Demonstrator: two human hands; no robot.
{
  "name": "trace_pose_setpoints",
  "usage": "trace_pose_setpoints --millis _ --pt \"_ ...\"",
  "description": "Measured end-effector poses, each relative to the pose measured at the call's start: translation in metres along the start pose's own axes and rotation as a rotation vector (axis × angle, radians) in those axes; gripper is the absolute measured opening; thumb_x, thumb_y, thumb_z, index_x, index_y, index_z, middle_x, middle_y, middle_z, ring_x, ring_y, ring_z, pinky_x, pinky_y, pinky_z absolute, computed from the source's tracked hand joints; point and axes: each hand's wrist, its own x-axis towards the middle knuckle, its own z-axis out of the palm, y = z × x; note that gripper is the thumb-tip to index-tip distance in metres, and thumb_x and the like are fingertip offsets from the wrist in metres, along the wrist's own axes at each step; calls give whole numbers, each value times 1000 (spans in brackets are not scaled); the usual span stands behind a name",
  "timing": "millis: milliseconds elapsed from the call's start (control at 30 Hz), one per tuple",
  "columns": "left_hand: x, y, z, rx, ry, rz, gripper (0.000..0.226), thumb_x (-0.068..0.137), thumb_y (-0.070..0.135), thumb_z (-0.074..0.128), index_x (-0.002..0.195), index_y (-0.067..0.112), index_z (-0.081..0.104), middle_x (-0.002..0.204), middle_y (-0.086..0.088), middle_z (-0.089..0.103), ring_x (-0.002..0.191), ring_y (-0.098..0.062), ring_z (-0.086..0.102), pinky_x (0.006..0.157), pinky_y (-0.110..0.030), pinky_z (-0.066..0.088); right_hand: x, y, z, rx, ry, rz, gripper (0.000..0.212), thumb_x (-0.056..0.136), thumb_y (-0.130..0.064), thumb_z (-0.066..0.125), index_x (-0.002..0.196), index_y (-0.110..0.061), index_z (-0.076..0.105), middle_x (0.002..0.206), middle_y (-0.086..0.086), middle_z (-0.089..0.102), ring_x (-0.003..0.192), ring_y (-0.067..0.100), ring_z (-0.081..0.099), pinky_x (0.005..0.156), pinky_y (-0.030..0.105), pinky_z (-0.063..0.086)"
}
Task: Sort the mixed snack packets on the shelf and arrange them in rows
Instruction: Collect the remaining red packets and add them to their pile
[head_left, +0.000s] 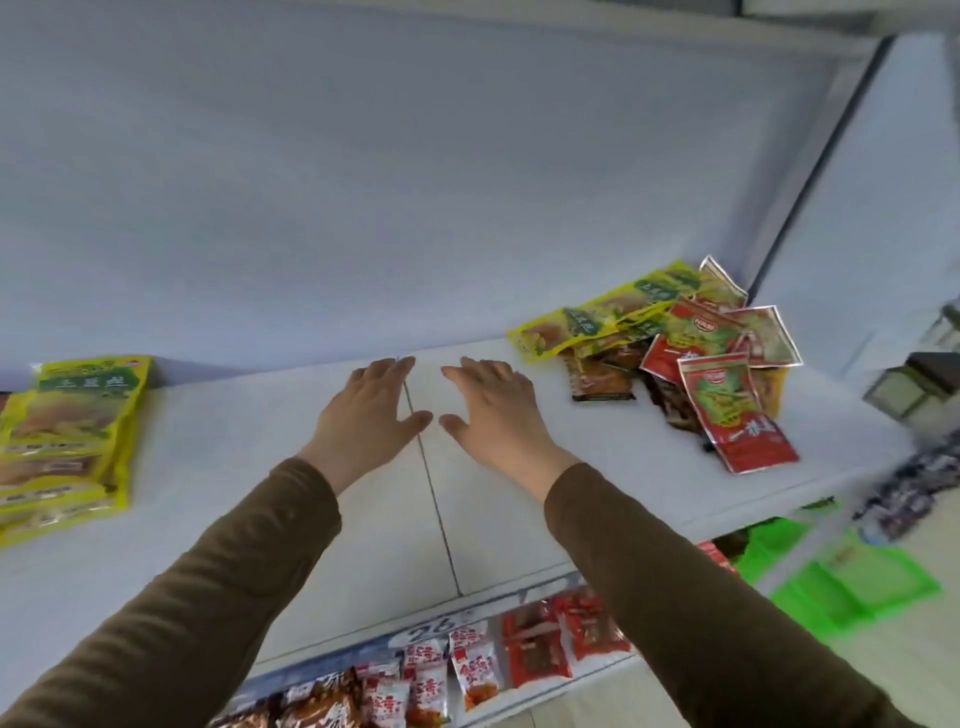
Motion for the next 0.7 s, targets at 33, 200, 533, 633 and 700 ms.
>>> trace_pose_setpoints --millis 33,200,533,633,700 --pt "3 17 7 -5 0 1 78 98 51 58 162 25 23 167 0 28 153 -23 26 119 -44 32 -4 18 -5 -3 2 -2 63 98 -46 54 154 -27 34 162 -1 31 149 24 24 118 47 23" --pt "20 83 35 -25 -20 34 77 97 50 60 161 27 25 165 1 31 150 -22 28 116 -42 33 -20 90 -25 -14 -2 22 62 98 -46 55 154 -27 35 162 -2 32 148 25 25 115 46 25" --pt "67 154 63 -56 -35 148 78 96 50 62 161 29 25 163 0 31 149 -22 29 117 -41 34 -26 173 -53 -3 91 77 57 95 -43 61 147 -25 43 151 -2 46 139 25 38 107 46 38" --pt "76 176 75 -95 -48 175 78 95 49 63 161 29 26 164 1 31 150 -23 29 118 -41 34 -33 197 -59 -7 130 102 55 96 -42 60 147 -25 44 151 -3 47 139 25 38 108 45 37" --pt "80 191 84 -123 -67 183 77 95 49 63 160 29 28 164 2 31 150 -22 28 118 -42 33 -38 213 -61 -3 139 124 57 97 -43 59 149 -26 42 153 -2 45 140 25 37 110 46 35"
